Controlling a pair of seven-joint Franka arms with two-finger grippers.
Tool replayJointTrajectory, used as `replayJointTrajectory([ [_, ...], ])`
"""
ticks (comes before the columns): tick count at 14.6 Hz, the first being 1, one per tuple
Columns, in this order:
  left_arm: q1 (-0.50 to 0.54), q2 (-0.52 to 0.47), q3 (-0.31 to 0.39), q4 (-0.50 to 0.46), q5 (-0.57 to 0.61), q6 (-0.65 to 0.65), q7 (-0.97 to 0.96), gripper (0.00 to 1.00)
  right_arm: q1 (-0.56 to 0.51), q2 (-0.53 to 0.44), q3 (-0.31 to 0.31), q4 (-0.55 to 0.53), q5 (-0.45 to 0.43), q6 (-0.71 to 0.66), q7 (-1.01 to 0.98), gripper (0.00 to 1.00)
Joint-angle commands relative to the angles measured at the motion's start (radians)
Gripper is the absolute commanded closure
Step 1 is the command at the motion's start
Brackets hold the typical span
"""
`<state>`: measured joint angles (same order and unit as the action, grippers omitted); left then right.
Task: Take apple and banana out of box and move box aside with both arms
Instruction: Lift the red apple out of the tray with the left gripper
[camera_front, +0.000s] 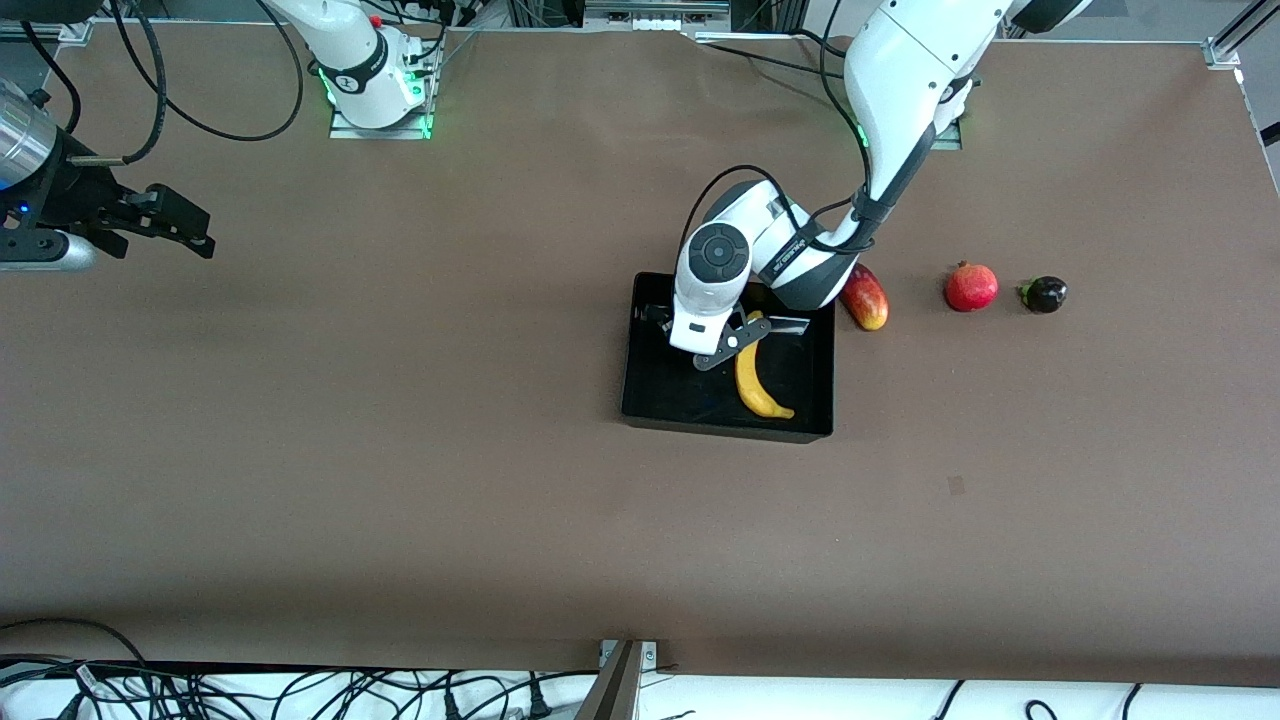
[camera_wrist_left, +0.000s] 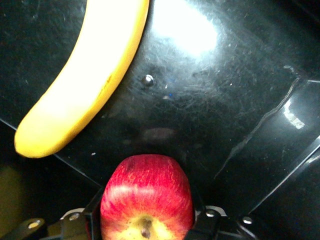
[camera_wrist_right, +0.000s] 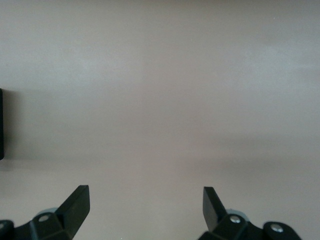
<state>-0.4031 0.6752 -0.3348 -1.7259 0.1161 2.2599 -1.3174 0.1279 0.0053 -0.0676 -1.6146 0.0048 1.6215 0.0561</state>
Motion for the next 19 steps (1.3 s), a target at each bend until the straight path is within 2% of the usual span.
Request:
replayJointTrajectory([
  [1, 0.067, -0.075, -0.035, 0.029, 0.022, -0.121, 0.047, 1.0, -0.013, 0.005, 0.009, 0.018, -0.006, -0.014, -0.016, 0.0],
  [4, 0.264, -0.144, -0.153, 0.115, 0.005, -0.325, 0.196, 1.0, -0.013, 0.005, 0.009, 0.018, -0.006, -0.012, -0.016, 0.0],
  [7, 0.45, -0.167, -0.197, 0.225, -0.006, -0.541, 0.46, 1.0, -0.013, 0.005, 0.009, 0.018, -0.006, -0.014, -0.016, 0.0],
  [8, 0.511, -0.167, -0.204, 0.235, 0.008, -0.578, 0.574, 1.0, -0.013, 0.005, 0.009, 0.018, -0.006, -0.014, -0.016, 0.0],
  [9, 0.57, -0.164, -0.198, 0.232, 0.034, -0.58, 0.698, 1.0, -0.013, 0.005, 0.009, 0.018, -0.006, -0.014, -0.016, 0.0],
  [11, 0.67, -0.132, -0.193, 0.232, 0.169, -0.557, 0.89, 1.0, -0.013, 0.005, 0.009, 0.018, -0.006, -0.014, -0.016, 0.0],
  [12, 0.703, -0.131, -0.194, 0.236, 0.175, -0.54, 0.952, 1.0, -0.013, 0.005, 0.009, 0.018, -0.006, -0.014, -0.016, 0.0],
  [13, 0.72, -0.125, -0.194, 0.238, 0.181, -0.531, 1.004, 1.0, -0.013, 0.005, 0.009, 0.018, -0.006, -0.014, -0.016, 0.0],
  [15, 0.745, -0.092, -0.179, 0.223, 0.201, -0.409, 1.05, 1.0, -0.013, 0.005, 0.009, 0.018, -0.006, -0.014, -0.016, 0.0],
  [19, 0.747, 0.027, -0.093, 0.223, 0.23, -0.181, 1.133, 1.0, -0.013, 0.005, 0.009, 0.018, -0.006, -0.014, -0.016, 0.0],
])
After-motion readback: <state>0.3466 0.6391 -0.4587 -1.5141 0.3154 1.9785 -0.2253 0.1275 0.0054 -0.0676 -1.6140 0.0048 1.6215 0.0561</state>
